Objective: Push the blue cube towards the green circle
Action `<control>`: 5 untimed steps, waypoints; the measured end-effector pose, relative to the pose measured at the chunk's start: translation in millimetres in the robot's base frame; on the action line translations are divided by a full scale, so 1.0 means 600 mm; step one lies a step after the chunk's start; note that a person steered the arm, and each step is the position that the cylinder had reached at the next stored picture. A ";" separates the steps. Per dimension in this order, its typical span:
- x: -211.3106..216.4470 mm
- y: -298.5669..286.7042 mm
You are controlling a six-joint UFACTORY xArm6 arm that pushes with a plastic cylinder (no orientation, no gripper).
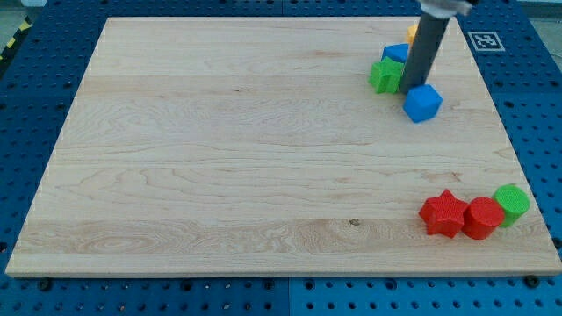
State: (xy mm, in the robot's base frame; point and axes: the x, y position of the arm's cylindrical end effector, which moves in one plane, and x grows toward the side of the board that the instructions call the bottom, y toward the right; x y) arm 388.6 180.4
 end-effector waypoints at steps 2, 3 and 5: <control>0.109 0.007; 0.093 -0.021; 0.147 0.024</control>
